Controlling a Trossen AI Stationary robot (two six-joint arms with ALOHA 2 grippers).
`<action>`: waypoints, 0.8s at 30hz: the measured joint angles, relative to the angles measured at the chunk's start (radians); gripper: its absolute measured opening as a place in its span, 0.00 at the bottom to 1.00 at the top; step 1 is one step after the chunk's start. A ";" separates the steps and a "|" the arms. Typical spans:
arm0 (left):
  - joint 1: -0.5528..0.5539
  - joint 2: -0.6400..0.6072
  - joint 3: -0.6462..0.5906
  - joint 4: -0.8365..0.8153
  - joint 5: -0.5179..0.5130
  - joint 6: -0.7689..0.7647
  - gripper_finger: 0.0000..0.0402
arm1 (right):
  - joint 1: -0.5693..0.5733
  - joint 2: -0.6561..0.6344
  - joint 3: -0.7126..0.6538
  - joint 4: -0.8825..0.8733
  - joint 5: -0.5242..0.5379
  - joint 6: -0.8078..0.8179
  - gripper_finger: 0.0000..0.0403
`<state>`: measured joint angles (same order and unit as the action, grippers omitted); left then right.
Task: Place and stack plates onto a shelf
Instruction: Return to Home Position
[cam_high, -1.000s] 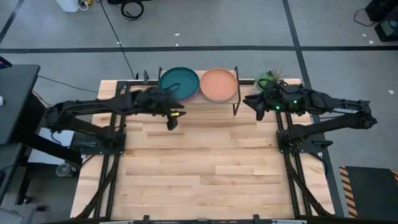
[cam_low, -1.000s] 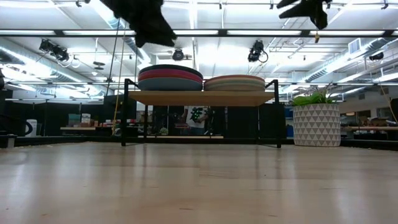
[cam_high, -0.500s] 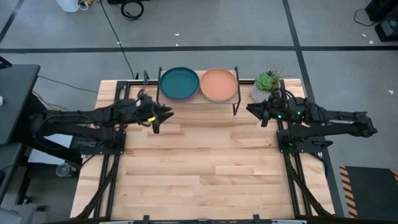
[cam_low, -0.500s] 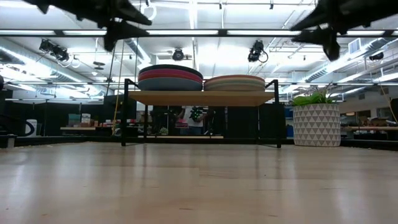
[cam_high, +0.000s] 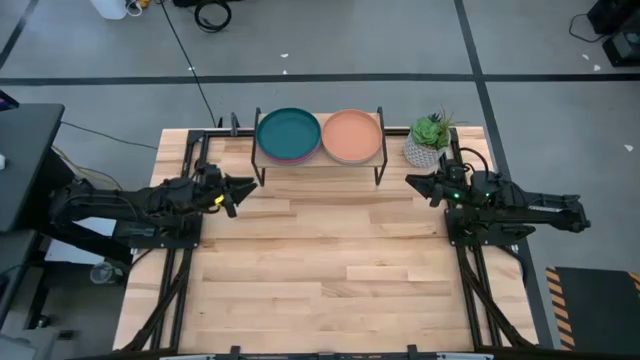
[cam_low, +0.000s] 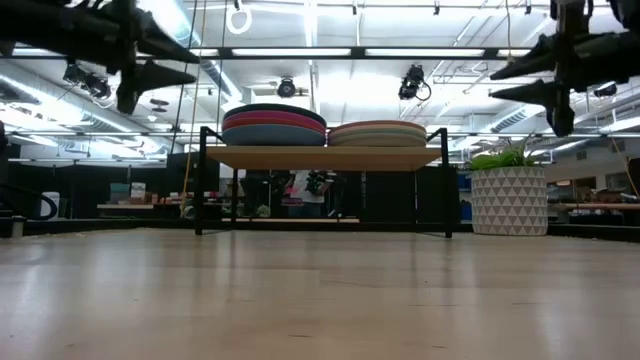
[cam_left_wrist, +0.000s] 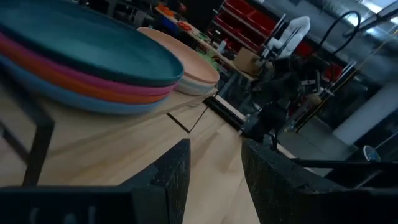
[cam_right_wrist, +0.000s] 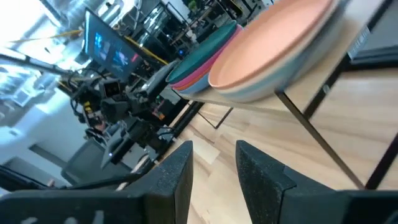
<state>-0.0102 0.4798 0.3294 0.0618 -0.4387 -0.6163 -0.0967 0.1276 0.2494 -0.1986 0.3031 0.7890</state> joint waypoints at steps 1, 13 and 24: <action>-0.009 -0.020 -0.021 0.008 -0.010 -0.007 0.37 | 0.000 -0.014 -0.013 0.002 0.001 0.015 0.32; -0.081 -0.165 -0.212 0.112 -0.056 -0.105 0.37 | 0.000 -0.092 -0.121 0.003 0.021 0.138 0.32; -0.095 -0.221 -0.315 0.167 0.051 -0.129 0.37 | 0.000 -0.085 -0.173 0.040 0.096 0.274 0.32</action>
<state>-0.1051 0.2586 0.0146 0.2284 -0.3878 -0.7455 -0.0964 0.0430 0.0760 -0.1588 0.3987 1.0628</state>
